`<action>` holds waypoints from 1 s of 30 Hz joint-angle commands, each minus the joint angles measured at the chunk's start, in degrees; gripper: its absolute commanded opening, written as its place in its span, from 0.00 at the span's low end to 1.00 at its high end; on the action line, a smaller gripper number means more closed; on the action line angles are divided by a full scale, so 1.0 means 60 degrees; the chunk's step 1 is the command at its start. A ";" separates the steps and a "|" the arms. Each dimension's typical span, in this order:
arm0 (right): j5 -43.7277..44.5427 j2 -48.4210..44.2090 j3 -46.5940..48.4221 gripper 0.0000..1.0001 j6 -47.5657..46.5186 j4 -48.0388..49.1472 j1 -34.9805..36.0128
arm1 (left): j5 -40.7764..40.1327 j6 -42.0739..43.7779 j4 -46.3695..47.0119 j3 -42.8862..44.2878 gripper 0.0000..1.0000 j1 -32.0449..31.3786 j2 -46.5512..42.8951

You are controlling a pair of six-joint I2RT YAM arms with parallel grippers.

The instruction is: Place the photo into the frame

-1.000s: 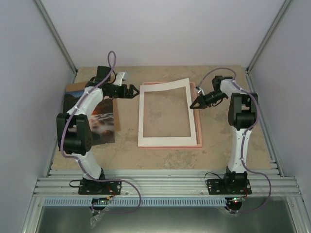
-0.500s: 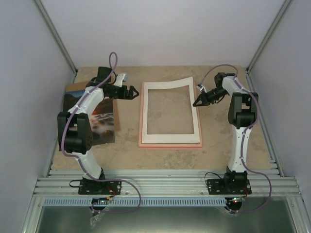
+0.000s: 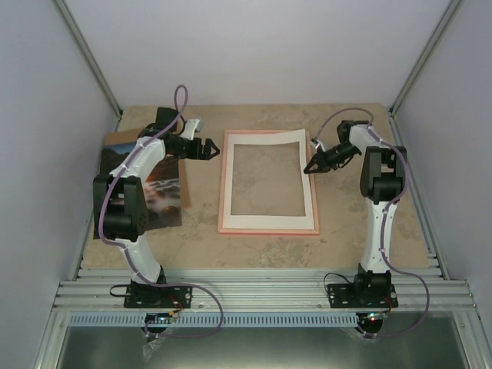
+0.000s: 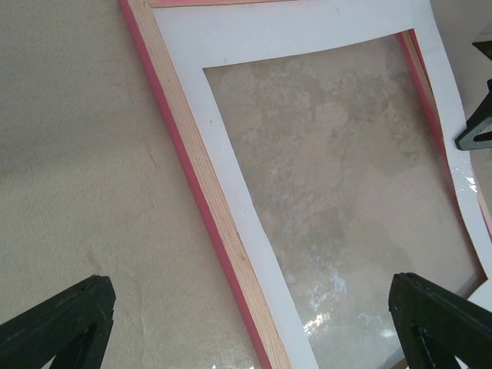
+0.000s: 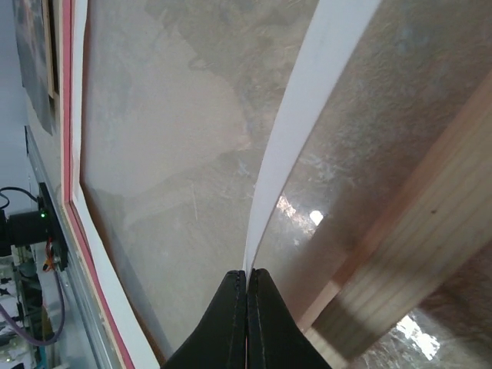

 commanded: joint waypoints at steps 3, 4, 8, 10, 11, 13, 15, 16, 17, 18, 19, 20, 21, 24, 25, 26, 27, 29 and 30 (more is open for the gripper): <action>-0.0008 -0.0253 0.0286 0.01 -0.0104 -0.0400 -0.0059 | -0.0237 0.0233 -0.0236 0.0227 0.99 0.0055 0.0071; -0.0029 -0.0289 0.0322 0.01 -0.0127 -0.0441 -0.0067 | -0.0243 0.0241 -0.0238 0.0204 0.99 0.0062 0.0064; -0.0186 -0.0428 -0.0021 0.06 0.0081 -0.0097 0.0078 | -0.0248 0.0231 -0.0197 0.0166 0.99 0.0061 0.0124; -0.0190 -0.0519 -0.0188 0.11 0.0216 0.0151 0.0209 | -0.0255 0.0234 -0.0210 0.0192 0.99 0.0062 0.0150; -0.0149 -0.0577 -0.0264 0.13 0.0340 0.0317 0.0235 | -0.0265 0.0245 -0.0213 0.0205 0.99 0.0063 0.0156; 0.0018 -0.0648 -0.0327 0.17 0.0564 0.0564 0.0241 | -0.0327 0.0262 -0.0222 0.0222 0.99 0.0056 0.0163; 0.0298 -0.0705 -0.0255 0.22 0.0609 0.0577 0.0218 | -0.0396 0.0263 -0.0253 0.0223 0.99 0.0066 0.0138; 0.0423 -0.0766 -0.0249 0.25 0.0616 0.0582 0.0174 | -0.0448 0.0278 -0.0251 0.0216 0.99 0.0071 0.0105; 0.0535 -0.0862 -0.0268 0.28 0.0617 0.0588 0.0097 | -0.0518 0.0285 -0.0269 0.0202 0.99 0.0070 0.0077; 0.0630 -0.0969 -0.0284 0.30 0.0617 0.0595 0.0011 | -0.0624 0.0308 -0.0277 0.0195 0.99 0.0077 0.0053; 0.0708 -0.1087 -0.0291 0.35 0.0586 0.0588 -0.0042 | -0.0789 0.0295 -0.0270 0.0194 0.99 0.0085 0.0012; 0.0838 -0.1224 -0.0303 0.41 0.0545 0.0576 -0.0091 | -0.1006 0.0299 -0.0262 0.0183 0.99 0.0097 -0.0028; 0.0974 -0.1348 -0.0319 0.47 0.0481 0.0557 -0.0119 | -0.1174 0.0286 -0.0247 0.0180 0.99 0.0130 -0.0057; 0.1330 -0.1801 -0.0424 0.66 0.0193 0.0587 -0.0120 | -0.1668 0.0325 -0.0167 0.0172 1.00 0.0211 -0.0237; 0.1465 -0.1947 -0.0481 0.70 0.0075 0.0620 -0.0124 | -0.1859 0.0335 -0.0119 0.0160 0.99 0.0223 -0.0299; 0.1548 -0.2068 -0.0541 0.71 -0.0086 0.0650 -0.0121 | -0.1993 0.0362 -0.0091 0.0153 0.99 0.0220 -0.0352; 0.1599 -0.2217 -0.0660 0.69 -0.0297 0.0742 -0.0125 | -0.2068 0.0380 -0.0057 0.0150 0.99 0.0224 -0.0396; 0.1634 -0.2589 -0.1125 0.56 -0.0628 0.1078 -0.0114 | -0.2166 0.0427 -0.0042 0.0125 0.99 0.0224 -0.0447; 0.1705 -0.2749 -0.1381 0.47 -0.0734 0.1284 -0.0096 | -0.2211 0.0447 -0.0043 0.0116 0.99 0.0224 -0.0461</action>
